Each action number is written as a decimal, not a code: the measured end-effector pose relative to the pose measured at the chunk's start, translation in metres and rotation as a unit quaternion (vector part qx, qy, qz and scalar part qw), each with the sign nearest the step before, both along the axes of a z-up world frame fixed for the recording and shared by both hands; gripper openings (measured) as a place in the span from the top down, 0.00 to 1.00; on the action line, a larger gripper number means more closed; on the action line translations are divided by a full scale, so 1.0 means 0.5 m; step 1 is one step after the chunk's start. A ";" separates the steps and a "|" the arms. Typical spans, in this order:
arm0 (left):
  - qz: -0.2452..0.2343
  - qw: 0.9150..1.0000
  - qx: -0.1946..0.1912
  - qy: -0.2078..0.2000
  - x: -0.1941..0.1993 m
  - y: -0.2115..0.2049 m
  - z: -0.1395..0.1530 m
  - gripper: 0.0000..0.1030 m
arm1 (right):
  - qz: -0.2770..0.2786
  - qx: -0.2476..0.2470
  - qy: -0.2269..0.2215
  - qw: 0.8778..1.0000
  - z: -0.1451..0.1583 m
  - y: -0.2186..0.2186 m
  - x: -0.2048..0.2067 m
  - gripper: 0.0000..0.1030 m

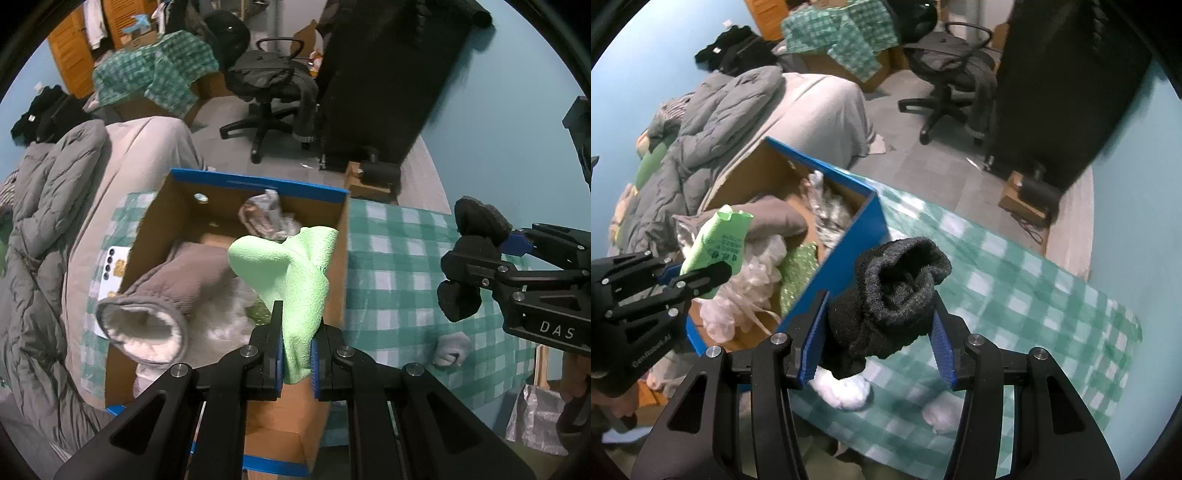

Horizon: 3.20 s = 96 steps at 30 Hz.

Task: Organize soft objects
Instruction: 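Lift the lime cloth and dark sock and carry both over the box, then open both grippers to drop the lime cloth and dark sock into the box, then move the left tool to the white rolled sock while the right moves to the light grey sock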

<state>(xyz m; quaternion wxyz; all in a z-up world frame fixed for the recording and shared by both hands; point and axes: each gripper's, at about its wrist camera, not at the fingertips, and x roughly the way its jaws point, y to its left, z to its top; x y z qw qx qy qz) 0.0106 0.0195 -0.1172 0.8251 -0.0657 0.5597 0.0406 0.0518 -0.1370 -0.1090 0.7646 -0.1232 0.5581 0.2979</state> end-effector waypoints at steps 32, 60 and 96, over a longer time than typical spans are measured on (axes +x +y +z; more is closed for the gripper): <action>0.036 0.998 -0.021 0.041 0.060 0.150 -0.097 0.82 | 0.068 0.021 0.067 0.995 -0.104 0.230 0.066 0.47; 0.041 0.999 -0.011 0.020 0.018 0.122 -0.033 0.50 | 0.057 0.001 0.005 0.998 -0.036 0.173 0.047 0.30; -0.004 0.998 -0.036 0.042 -0.038 -0.167 -0.022 0.46 | 0.015 -0.035 0.010 0.999 -0.011 -0.148 -0.014 0.30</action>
